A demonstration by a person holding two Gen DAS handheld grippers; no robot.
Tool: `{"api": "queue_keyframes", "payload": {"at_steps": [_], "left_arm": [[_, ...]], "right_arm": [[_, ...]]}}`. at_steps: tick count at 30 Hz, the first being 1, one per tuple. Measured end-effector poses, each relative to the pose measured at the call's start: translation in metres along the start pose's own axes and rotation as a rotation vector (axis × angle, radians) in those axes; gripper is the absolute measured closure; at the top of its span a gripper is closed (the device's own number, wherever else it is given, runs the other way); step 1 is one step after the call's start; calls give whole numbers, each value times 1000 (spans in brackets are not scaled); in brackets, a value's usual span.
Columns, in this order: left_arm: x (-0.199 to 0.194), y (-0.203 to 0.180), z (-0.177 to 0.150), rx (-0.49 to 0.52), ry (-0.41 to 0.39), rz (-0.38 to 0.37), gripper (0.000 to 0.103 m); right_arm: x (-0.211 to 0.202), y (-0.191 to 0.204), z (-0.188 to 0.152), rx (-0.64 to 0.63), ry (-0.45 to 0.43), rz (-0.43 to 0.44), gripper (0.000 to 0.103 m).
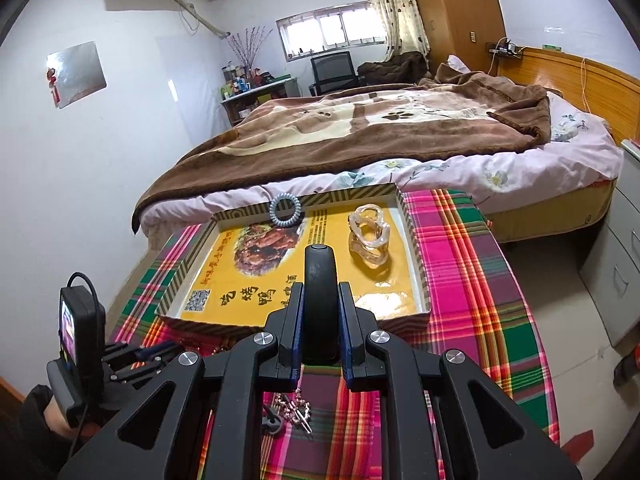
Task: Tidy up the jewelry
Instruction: 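Carry the watch band and red bracelet into the yellow tray and release both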
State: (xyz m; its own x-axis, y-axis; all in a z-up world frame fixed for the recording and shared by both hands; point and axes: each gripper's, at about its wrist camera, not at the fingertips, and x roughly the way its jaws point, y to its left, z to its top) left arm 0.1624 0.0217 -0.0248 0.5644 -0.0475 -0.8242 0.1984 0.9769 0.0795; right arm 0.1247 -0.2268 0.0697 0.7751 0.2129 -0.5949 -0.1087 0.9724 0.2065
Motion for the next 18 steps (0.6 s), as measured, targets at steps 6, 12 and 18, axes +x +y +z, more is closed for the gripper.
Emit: {"api": "queue_keyframes", "payload": {"at_steps": [6, 12, 18], "left_arm": [[-15, 11, -2, -85, -29, -89, 94], [-62, 19, 15, -123, -142, -158, 94], [-105, 17, 46, -83, -246, -176, 94]], "right_arm": [[0, -3, 1, 0, -2, -14, 88], [-5, 2, 9, -8, -22, -17, 88], [-8, 11, 25, -28, -50, -12, 88]]}}
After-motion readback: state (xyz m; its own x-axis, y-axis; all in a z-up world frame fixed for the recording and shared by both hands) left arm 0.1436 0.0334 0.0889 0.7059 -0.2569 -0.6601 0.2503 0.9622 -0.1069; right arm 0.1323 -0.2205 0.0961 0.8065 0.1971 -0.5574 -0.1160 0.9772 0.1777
